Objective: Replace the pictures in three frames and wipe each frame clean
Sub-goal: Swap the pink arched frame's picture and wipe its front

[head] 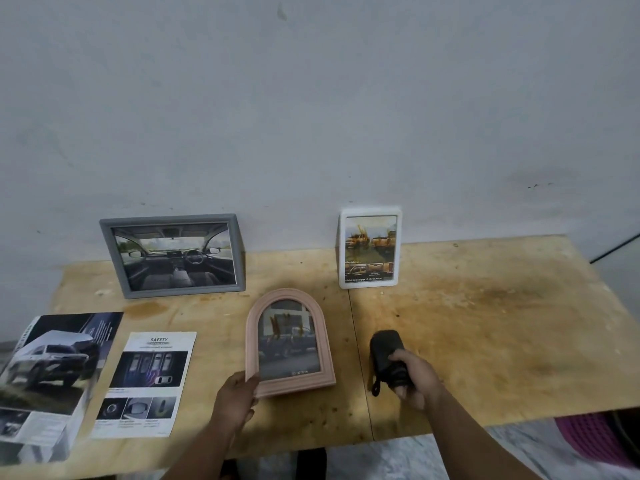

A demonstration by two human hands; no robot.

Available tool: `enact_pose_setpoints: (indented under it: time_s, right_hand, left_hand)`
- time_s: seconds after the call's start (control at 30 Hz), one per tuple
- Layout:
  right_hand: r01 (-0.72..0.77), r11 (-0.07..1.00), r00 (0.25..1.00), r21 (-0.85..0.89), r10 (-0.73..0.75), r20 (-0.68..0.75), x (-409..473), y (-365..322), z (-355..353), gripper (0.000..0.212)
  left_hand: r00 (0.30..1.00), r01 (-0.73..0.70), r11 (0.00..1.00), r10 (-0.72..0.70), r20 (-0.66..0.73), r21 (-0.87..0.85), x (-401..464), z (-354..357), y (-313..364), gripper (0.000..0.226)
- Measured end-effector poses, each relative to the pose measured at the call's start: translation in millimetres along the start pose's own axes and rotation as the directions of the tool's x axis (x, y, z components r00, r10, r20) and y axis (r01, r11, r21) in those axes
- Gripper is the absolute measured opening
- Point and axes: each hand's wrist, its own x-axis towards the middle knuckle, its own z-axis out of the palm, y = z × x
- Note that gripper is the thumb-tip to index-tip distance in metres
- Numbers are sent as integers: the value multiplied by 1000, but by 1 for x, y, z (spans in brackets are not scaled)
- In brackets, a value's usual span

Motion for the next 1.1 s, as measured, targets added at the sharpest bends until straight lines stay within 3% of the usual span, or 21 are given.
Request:
enact_pose_setpoints:
  time_s: [0.1, 0.23, 0.37, 0.5, 0.67, 0.77, 0.83, 0.9, 0.97, 1.03, 1.1]
  right_hand:
    - [-151, 961, 983, 232, 121, 140, -8, -2, 4, 27]
    - [-186, 928, 967, 322, 116, 225, -16, 7, 13, 38]
    - [-220, 928, 945, 302, 125, 302, -15, 21, 23, 39]
    - [-224, 945, 940, 238, 146, 308, -23, 30, 44, 37]
    - [-227, 966, 935, 124, 180, 307, -9, 21, 91, 58]
    - [-53, 991, 952, -121, 87, 295, 1, 5, 130, 61]
    - [140, 952, 959, -271, -62, 276, 5, -8, 159, 44]
    - [367, 842, 921, -395, -271, 279, 15, -16, 185, 25]
    - [601, 624, 799, -499, -475, 368, 30, -17, 207, 16]
    - [742, 250, 632, -623, -573, 523, 51, -8, 219, 18]
    - [728, -112, 526, -677, -543, 655, 76, 9, 226, 34]
  left_hand:
    - [999, -28, 997, 26, 25, 70, 0, -5, -4, 20]
    - [993, -111, 957, 116, -1, 267, 20, -9, -23, 37]
    - [939, -312, 757, 337, 65, 574, -8, -12, -9, 41]
    - [876, -358, 475, 468, 114, 804, 8, -20, -21, 53]
    - [823, -382, 303, 542, 172, 873, 39, -23, -27, 79]
    - [792, -415, 243, 571, 217, 877, 52, -26, -26, 84]
    - [764, -447, 191, 590, 262, 874, 62, -28, -29, 92]
    - [745, -472, 142, 593, 307, 870, 70, -29, -34, 100]
    - [726, -502, 131, 601, 334, 855, 75, -30, -41, 108]
    - [702, -529, 123, 620, 351, 840, 79, -30, -45, 115]
    - [668, -545, 110, 657, 350, 831, 82, -29, -51, 118]
